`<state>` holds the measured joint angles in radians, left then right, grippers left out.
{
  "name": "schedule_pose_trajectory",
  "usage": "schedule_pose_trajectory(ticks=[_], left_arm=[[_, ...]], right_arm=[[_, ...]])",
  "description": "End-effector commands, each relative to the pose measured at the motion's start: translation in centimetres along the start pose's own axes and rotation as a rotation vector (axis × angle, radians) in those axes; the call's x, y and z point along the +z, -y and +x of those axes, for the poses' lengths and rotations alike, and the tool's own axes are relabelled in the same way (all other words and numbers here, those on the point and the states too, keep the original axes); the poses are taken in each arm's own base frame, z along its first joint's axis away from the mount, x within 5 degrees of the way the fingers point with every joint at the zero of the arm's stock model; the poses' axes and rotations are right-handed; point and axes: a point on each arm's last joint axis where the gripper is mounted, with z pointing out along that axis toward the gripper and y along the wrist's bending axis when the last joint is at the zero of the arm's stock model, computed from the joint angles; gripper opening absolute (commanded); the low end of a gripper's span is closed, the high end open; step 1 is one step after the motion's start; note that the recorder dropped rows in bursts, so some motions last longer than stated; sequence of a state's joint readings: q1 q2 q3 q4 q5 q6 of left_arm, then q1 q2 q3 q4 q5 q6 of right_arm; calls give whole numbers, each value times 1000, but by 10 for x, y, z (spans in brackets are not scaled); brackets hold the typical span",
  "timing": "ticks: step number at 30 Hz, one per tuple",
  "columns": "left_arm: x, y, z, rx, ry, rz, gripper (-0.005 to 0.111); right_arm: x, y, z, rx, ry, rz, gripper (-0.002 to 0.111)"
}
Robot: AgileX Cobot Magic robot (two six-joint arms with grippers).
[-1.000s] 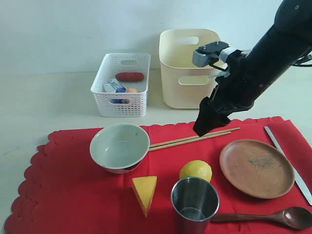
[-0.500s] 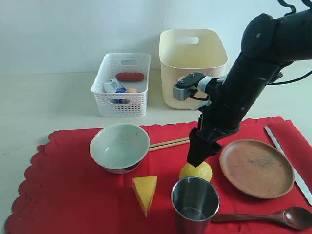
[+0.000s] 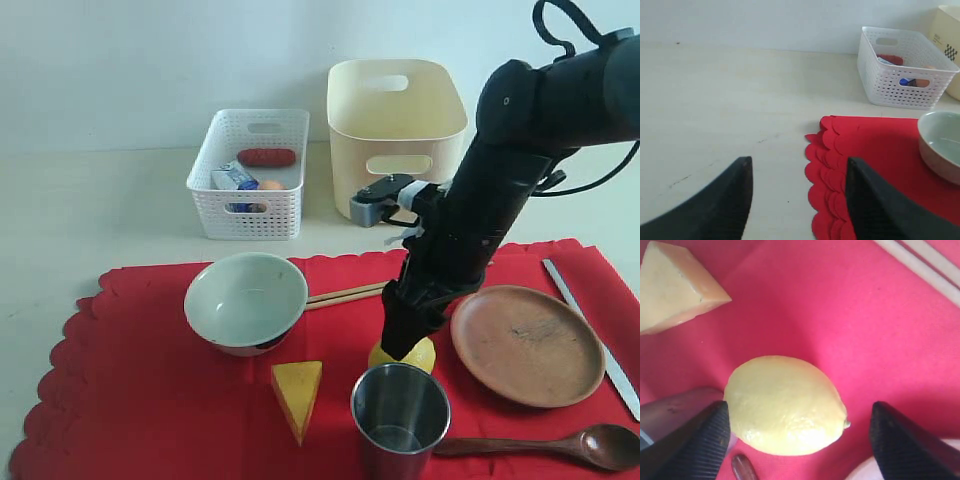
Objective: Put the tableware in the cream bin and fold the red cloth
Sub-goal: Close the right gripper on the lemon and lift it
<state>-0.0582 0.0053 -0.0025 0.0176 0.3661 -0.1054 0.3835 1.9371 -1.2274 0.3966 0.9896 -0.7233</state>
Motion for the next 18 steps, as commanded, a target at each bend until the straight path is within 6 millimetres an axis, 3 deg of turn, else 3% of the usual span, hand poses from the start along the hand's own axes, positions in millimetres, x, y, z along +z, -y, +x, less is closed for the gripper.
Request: schedule_pose_trajectory(ticks=[1,7,11,15,18], left_arm=[[0,0,0,-6,12,3,54],[0,0,0,-6,12,3,54],[0,0,0,-6,12,3,54],[0,0,0,-6,12,3,54],[0,0,0,-6,12,3,54]], right_arm=[[8,2,2,6,-27,-14,73],[18,5,3,15,-51,-27,72],[22,7,3,20,-61,-32,65],[27,8,4,24,-70,-35,49],[28,9,4,24,-73,-34,29]])
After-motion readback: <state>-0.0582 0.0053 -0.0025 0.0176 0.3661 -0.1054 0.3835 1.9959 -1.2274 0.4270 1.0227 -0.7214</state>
